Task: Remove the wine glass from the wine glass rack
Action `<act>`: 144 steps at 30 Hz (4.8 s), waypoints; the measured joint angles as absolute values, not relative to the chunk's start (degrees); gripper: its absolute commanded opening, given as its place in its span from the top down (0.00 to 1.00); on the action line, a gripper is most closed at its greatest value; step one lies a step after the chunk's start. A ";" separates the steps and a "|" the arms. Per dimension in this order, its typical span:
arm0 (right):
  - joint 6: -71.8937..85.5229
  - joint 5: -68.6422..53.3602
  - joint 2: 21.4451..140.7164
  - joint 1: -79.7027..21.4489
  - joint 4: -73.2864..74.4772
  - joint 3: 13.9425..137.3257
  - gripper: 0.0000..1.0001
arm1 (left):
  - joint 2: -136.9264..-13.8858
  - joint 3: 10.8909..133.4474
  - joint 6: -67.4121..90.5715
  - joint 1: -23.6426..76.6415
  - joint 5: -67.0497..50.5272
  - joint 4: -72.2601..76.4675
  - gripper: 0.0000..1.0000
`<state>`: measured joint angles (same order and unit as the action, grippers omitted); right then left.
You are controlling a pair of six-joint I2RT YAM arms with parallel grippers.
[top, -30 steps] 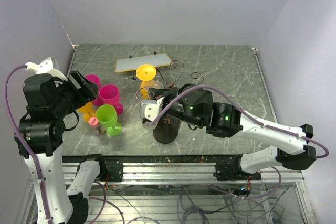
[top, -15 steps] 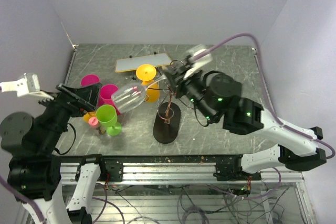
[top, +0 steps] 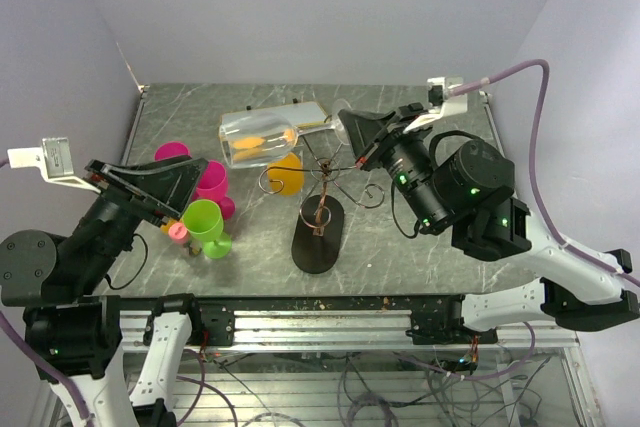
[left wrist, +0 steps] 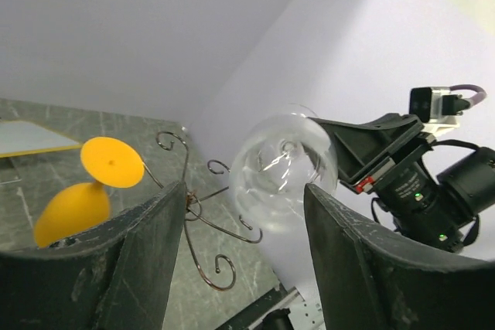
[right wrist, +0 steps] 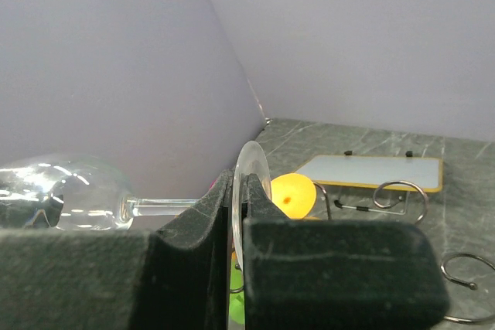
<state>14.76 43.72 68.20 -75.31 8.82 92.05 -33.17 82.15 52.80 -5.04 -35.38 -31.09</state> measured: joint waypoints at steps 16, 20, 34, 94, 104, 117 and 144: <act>10.79 34.72 69.10 -75.26 0.82 89.56 1.00 | -38.04 82.70 52.36 -5.04 -46.09 -30.68 0.71; 8.36 33.63 70.35 -74.98 -0.54 89.56 0.99 | -38.98 83.79 50.68 -5.04 -46.70 -32.58 0.91; -10.92 38.52 72.10 -75.11 -9.63 86.26 0.00 | -50.26 103.85 45.58 -4.95 -21.87 -55.61 0.93; -27.27 22.28 73.30 -75.11 7.22 87.20 0.00 | -91.53 84.99 19.68 -20.93 16.91 -56.18 0.81; -27.88 18.92 75.13 -75.11 9.65 89.01 0.00 | -89.65 80.68 19.49 -20.97 16.95 -53.89 0.79; -28.40 17.26 75.85 -75.11 15.53 91.88 0.00 | -88.09 82.78 20.12 -21.19 18.90 -55.77 0.35; -33.98 5.61 85.23 -59.22 27.73 103.33 0.10 | -61.45 89.80 26.94 -20.10 -22.72 -51.88 0.16</act>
